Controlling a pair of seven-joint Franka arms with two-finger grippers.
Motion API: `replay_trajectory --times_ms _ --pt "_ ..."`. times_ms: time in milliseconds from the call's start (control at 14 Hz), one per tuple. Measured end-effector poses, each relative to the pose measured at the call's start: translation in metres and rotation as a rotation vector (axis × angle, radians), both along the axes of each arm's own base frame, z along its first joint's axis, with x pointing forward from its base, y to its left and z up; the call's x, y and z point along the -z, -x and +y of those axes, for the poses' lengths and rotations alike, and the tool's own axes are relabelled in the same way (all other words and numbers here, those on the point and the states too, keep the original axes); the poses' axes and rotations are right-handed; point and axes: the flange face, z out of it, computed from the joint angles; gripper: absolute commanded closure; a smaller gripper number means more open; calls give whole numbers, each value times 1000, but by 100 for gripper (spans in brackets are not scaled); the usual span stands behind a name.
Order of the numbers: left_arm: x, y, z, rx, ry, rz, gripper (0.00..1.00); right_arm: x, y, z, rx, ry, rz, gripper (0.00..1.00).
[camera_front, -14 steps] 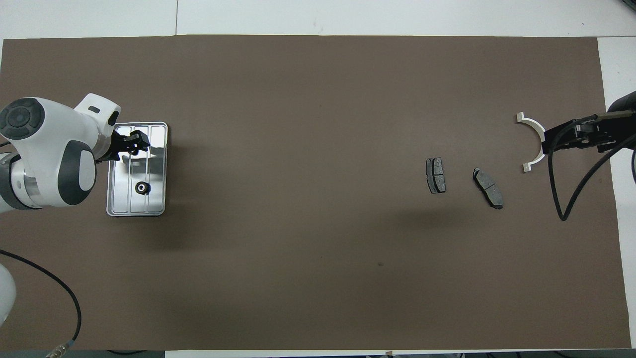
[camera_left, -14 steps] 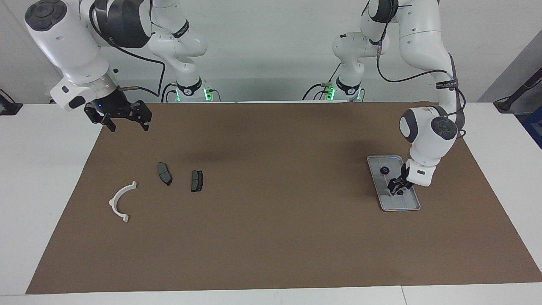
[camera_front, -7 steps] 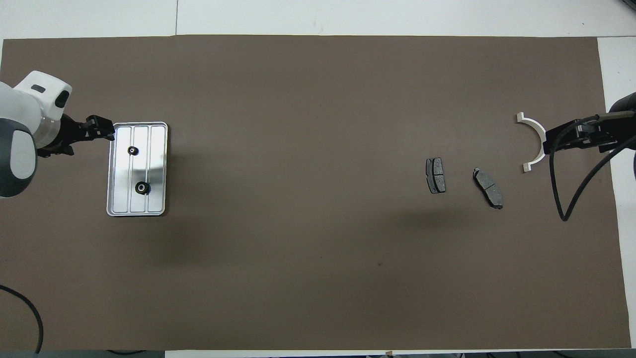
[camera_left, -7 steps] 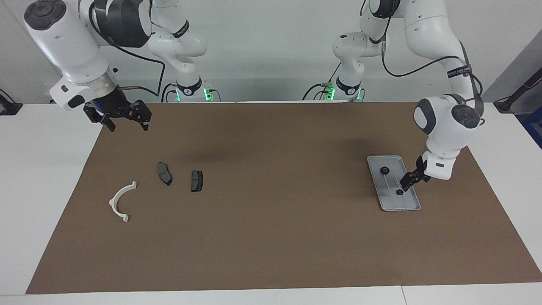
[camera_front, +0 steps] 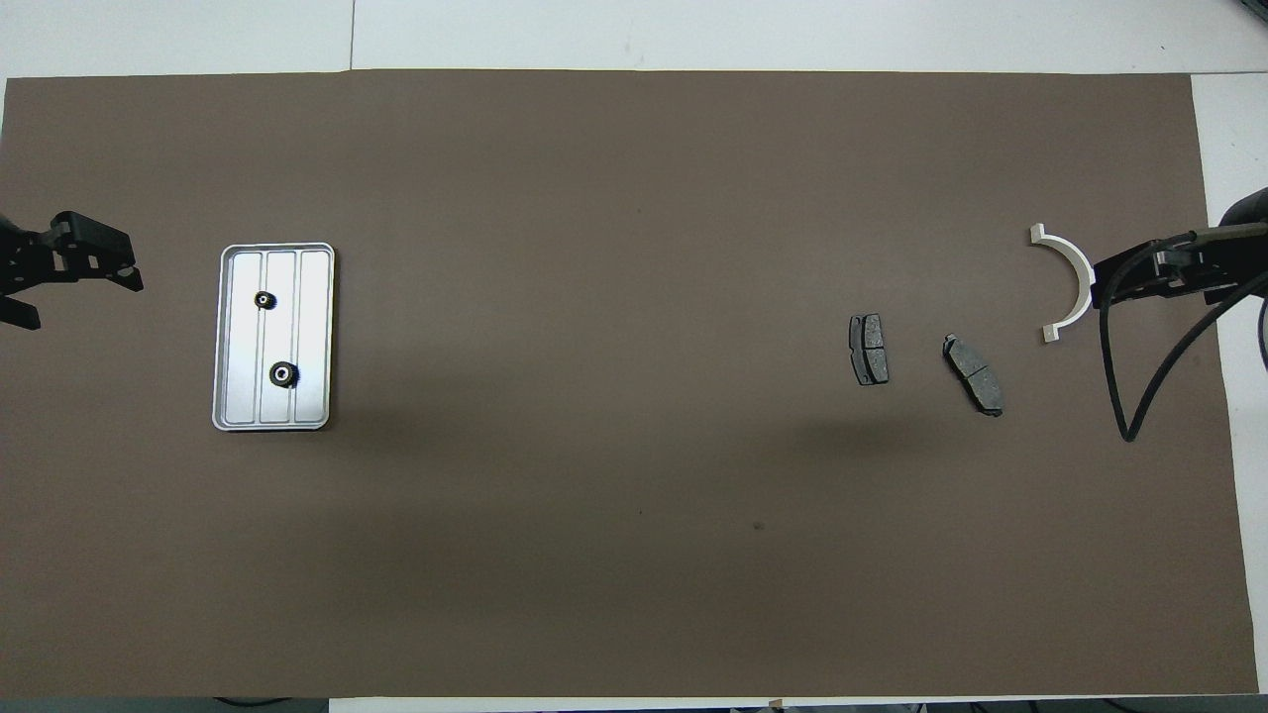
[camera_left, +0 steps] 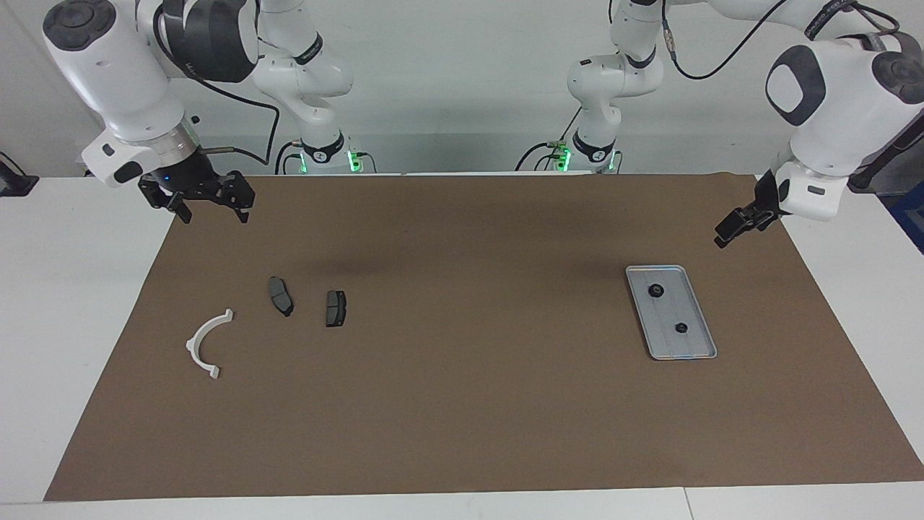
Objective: Pick bearing gear from pile to tray
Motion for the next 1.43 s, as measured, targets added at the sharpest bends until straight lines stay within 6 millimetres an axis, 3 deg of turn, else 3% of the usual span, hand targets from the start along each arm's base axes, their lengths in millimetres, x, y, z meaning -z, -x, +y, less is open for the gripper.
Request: replay_trajectory --times_ms 215,645,1432 --pt "-23 16 -1 3 5 -7 0 0 0 0 0 0 0 0" --pt "-11 23 -15 27 8 24 0 0 0 0 0 0 1 0" --pt "-23 22 -37 107 84 -31 0 1 1 -1 1 0 1 0"
